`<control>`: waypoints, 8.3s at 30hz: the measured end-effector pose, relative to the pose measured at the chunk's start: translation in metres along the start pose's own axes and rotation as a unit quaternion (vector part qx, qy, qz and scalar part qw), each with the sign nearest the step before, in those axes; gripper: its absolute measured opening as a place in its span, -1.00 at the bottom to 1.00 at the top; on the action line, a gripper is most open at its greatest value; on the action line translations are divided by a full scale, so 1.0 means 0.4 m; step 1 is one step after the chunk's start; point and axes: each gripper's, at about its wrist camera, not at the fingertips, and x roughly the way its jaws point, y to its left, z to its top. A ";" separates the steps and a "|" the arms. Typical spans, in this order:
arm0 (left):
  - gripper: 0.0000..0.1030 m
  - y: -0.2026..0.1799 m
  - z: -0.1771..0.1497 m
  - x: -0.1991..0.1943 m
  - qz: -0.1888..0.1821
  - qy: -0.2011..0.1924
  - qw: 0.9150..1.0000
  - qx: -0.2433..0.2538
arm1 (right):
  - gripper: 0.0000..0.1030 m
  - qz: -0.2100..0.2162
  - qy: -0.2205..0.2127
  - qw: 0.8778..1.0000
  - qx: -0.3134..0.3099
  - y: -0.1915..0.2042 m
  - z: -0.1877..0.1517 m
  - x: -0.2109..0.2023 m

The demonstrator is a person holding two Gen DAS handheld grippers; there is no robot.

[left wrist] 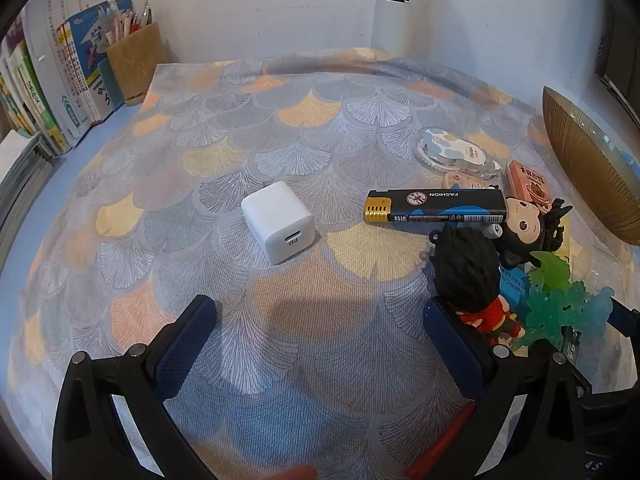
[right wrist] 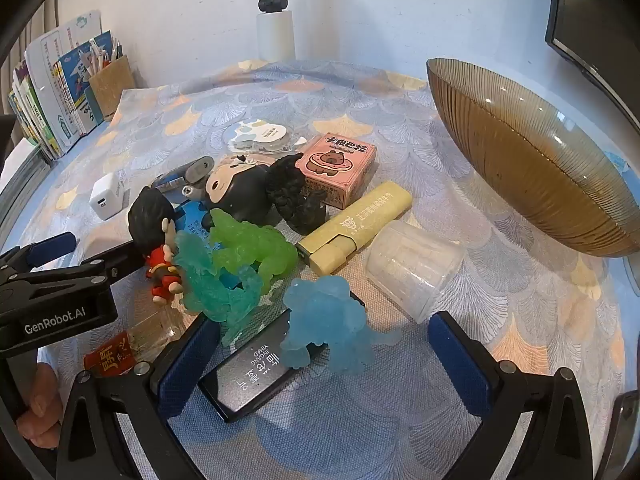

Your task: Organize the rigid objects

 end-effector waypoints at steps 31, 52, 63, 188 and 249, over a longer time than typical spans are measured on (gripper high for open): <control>1.00 -0.001 -0.006 -0.001 0.002 -0.005 1.000 0.000 | 1.00 -0.002 0.000 1.000 0.002 0.002 0.002 0.003; 1.00 -0.001 -0.006 -0.001 0.002 -0.005 1.000 0.000 | 1.00 -0.002 0.001 1.000 0.002 0.001 0.002 0.003; 1.00 -0.001 -0.006 -0.001 0.002 -0.005 1.000 0.000 | 1.00 -0.002 0.001 1.000 0.002 0.000 0.003 0.002; 0.99 0.039 -0.129 -0.237 -0.118 -0.059 0.990 0.057 | 1.00 0.000 -0.164 0.986 0.030 -0.033 -0.165 -0.352; -0.61 -0.054 -0.126 -0.169 -0.156 -0.018 0.982 0.105 | -0.10 0.103 0.000 0.994 -0.030 -0.084 -0.058 -0.190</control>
